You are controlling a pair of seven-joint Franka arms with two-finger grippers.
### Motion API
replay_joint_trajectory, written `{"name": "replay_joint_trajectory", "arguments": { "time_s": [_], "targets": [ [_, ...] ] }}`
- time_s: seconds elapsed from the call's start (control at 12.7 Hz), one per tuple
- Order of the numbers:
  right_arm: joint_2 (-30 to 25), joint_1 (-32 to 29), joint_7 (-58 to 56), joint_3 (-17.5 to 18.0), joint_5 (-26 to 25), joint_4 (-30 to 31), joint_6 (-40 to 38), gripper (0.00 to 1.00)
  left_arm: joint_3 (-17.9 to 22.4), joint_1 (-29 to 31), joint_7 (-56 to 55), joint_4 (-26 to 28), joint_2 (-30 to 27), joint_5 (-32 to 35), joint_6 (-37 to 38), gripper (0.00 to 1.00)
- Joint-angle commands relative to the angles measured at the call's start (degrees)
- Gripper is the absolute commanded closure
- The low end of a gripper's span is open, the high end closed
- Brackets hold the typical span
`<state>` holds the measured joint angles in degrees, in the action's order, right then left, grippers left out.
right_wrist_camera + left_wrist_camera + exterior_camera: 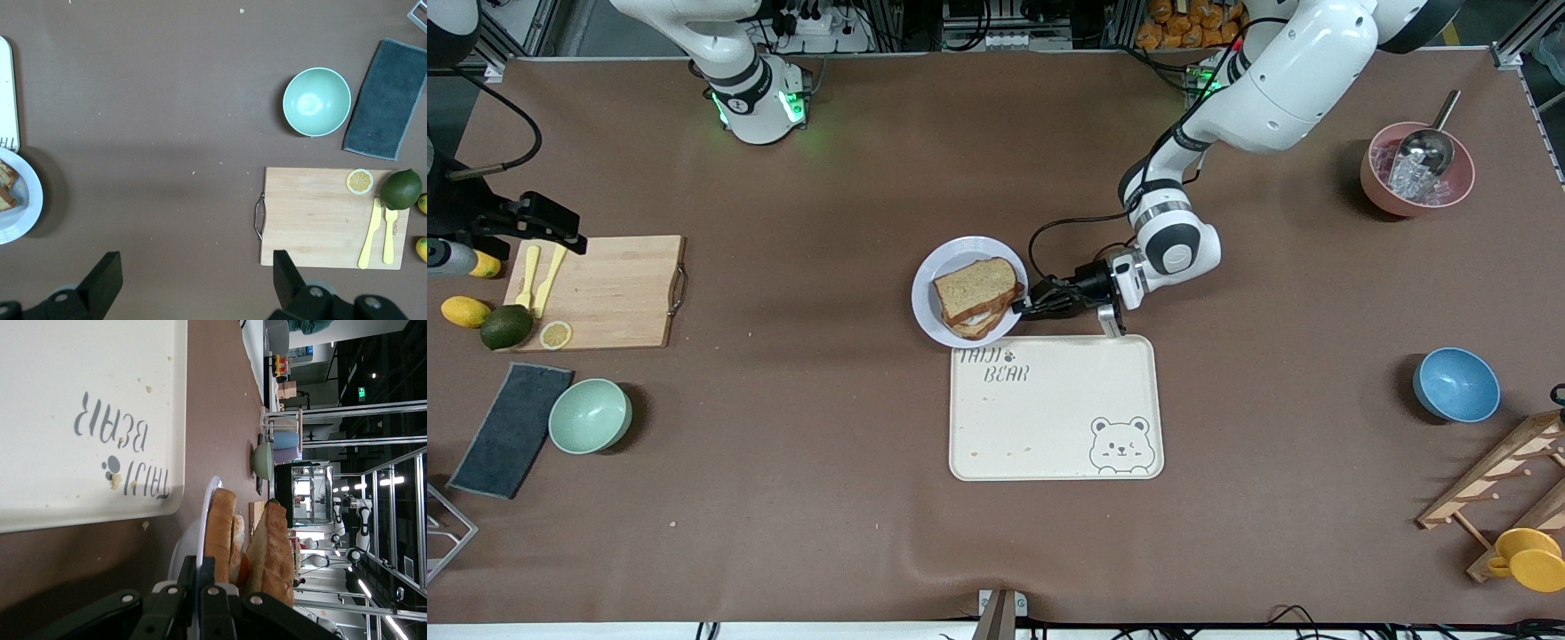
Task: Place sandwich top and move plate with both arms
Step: 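Drag the plate with the left gripper toward the bear tray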
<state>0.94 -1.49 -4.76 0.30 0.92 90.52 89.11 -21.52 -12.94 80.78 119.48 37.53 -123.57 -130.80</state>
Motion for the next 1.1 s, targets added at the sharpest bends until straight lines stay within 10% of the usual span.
{"name": "replay_joint_trajectory", "arguments": {
  "time_s": [0.0, 1.03],
  "targets": [
    [-0.2, 0.3, 1.1, 0.0, -0.9, 0.0, -0.4, 0.0, -0.9, 0.7, -0.8, 0.5, -2.7, 0.2, -0.5, 0.95],
    [-0.1, 0.2, 1.1, 0.0, -0.9, 0.2, -0.4, 0.0, -3.4, 7.0, -3.4, 0.3, -6.6, 0.2, 1.9, 0.96]
  ]
}}
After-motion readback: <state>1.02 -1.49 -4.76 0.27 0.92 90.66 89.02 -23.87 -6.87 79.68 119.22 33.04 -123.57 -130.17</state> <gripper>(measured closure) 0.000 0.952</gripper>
